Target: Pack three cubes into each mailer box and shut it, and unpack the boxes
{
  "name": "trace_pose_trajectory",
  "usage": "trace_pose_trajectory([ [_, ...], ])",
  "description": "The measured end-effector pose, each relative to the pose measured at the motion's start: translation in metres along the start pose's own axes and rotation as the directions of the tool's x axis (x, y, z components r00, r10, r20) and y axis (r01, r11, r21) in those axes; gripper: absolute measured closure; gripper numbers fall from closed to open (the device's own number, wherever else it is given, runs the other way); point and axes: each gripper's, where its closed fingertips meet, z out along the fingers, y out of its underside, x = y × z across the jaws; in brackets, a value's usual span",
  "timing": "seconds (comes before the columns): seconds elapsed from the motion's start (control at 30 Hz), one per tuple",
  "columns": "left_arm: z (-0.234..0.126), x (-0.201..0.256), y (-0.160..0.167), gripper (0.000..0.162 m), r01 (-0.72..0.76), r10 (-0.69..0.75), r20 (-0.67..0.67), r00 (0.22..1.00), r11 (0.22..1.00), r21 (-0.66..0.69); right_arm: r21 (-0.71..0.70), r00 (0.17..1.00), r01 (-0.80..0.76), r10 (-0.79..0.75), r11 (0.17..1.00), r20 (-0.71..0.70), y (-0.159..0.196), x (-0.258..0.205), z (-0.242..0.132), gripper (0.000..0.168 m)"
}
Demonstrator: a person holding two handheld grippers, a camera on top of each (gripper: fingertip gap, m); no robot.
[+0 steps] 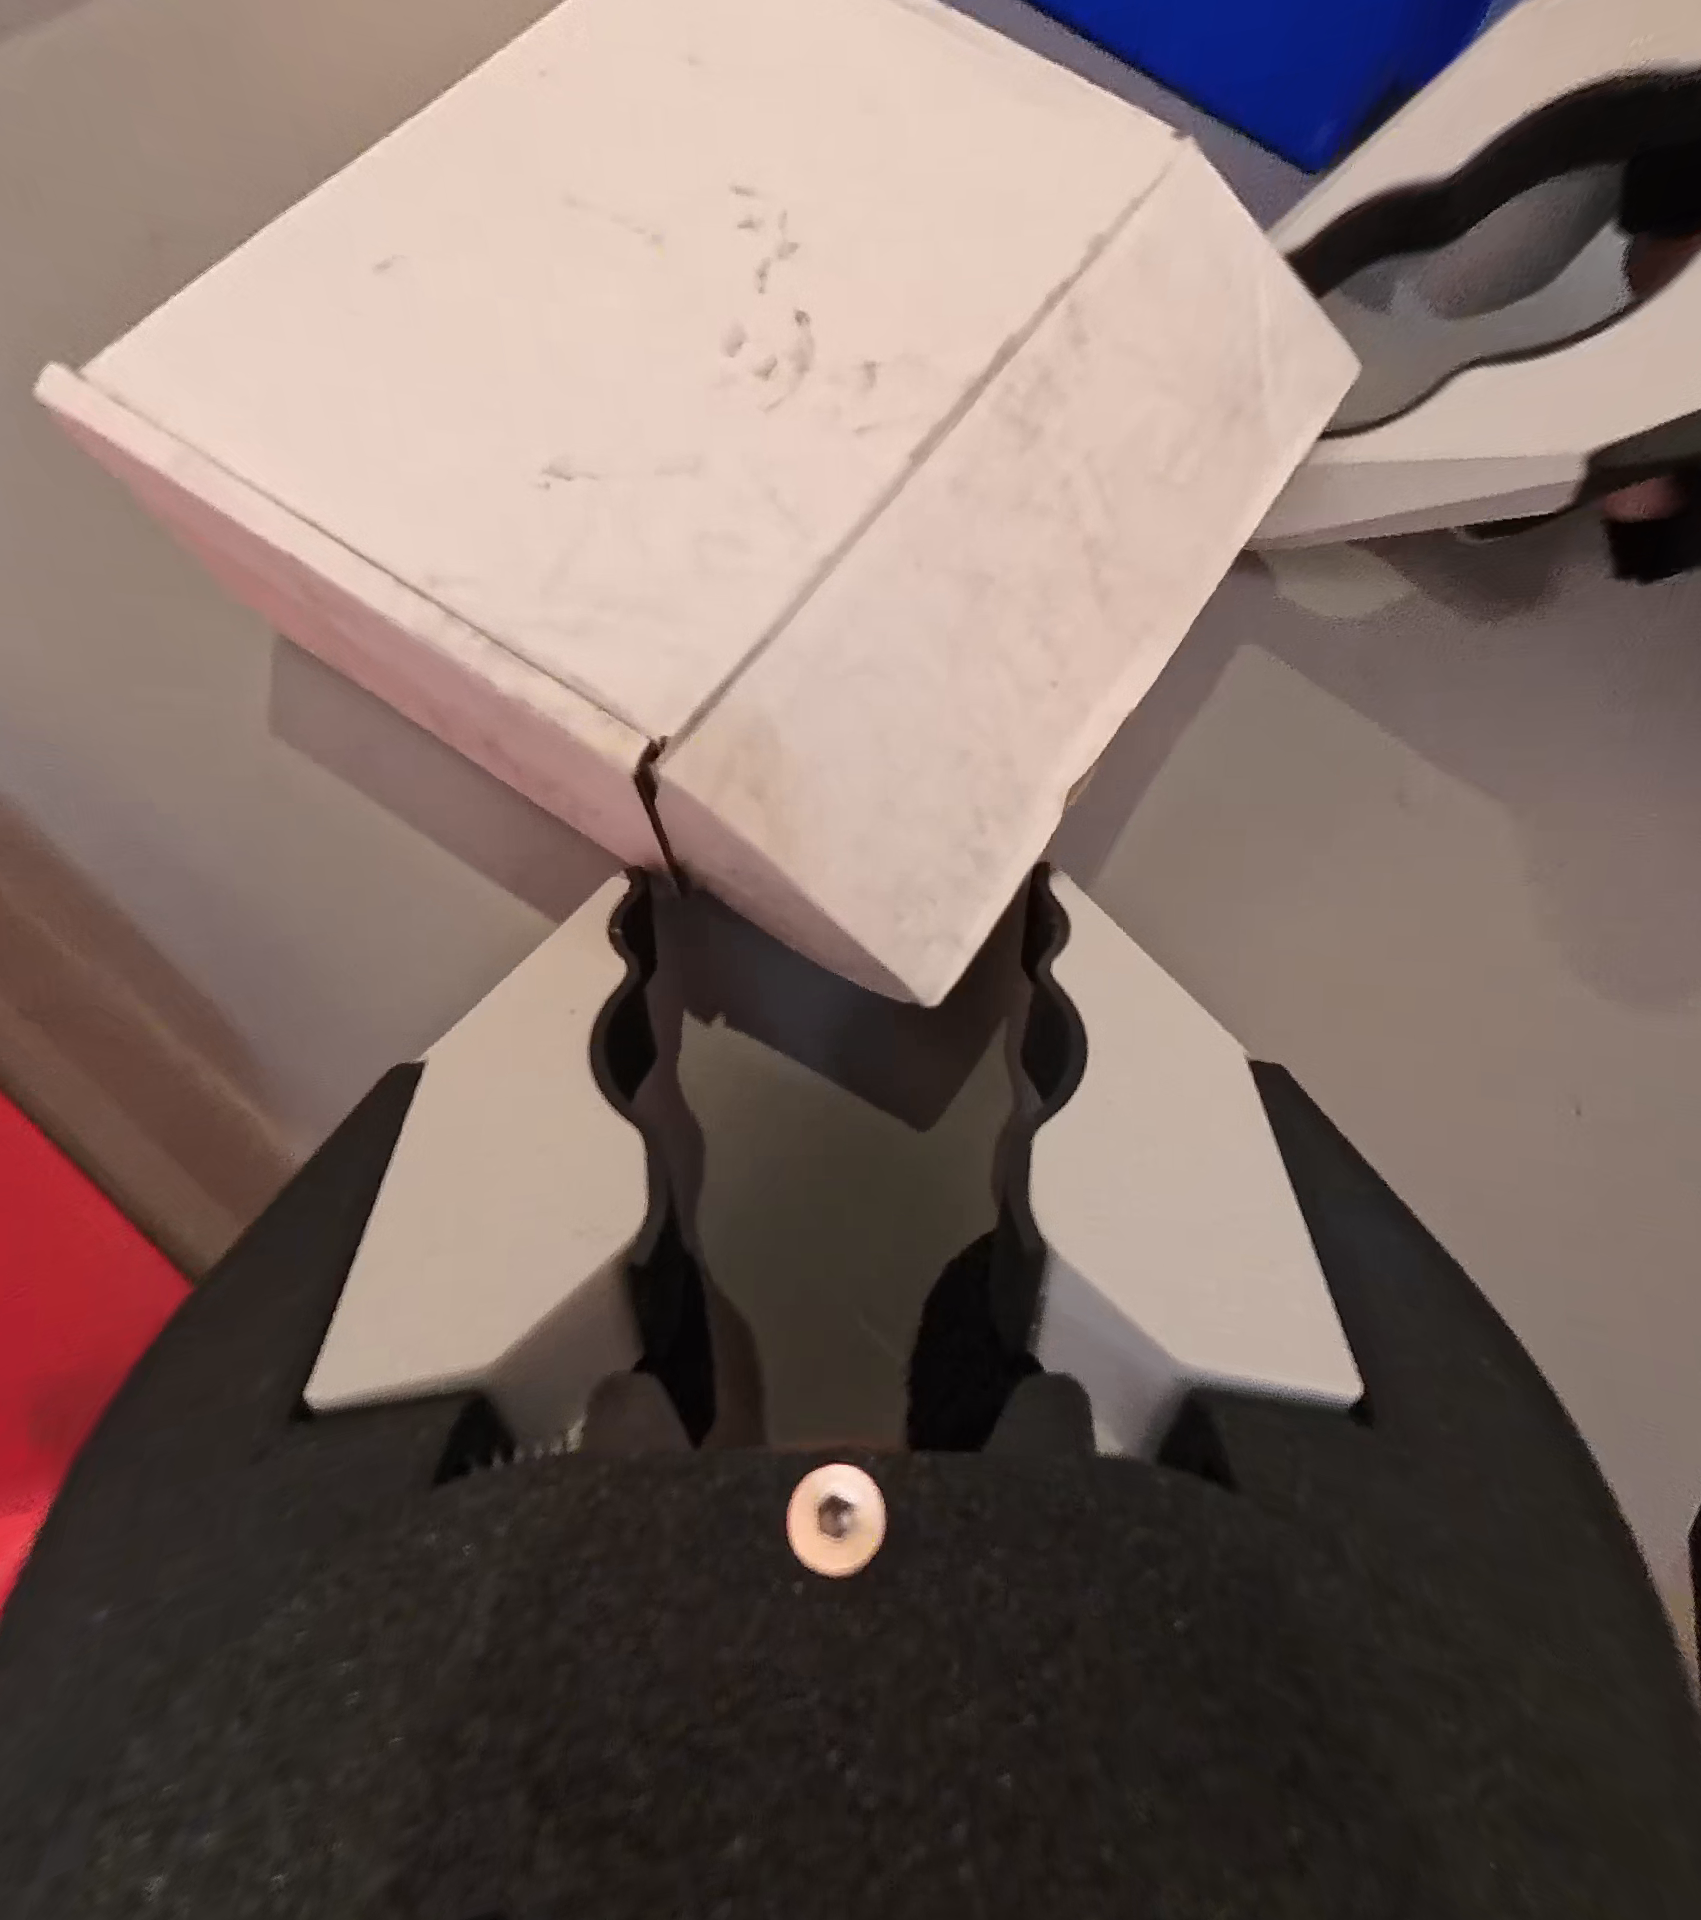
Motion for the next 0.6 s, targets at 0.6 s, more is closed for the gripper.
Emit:
trace_pose_trajectory([
  [0.6,-0.007,0.024,-0.018,0.098,-0.043,0.044,-0.021,0.999,0.997,0.059,0.123,0.981,-0.180,0.188,0.976,-0.052,-0.013,0.045,-0.010,0.166],
])
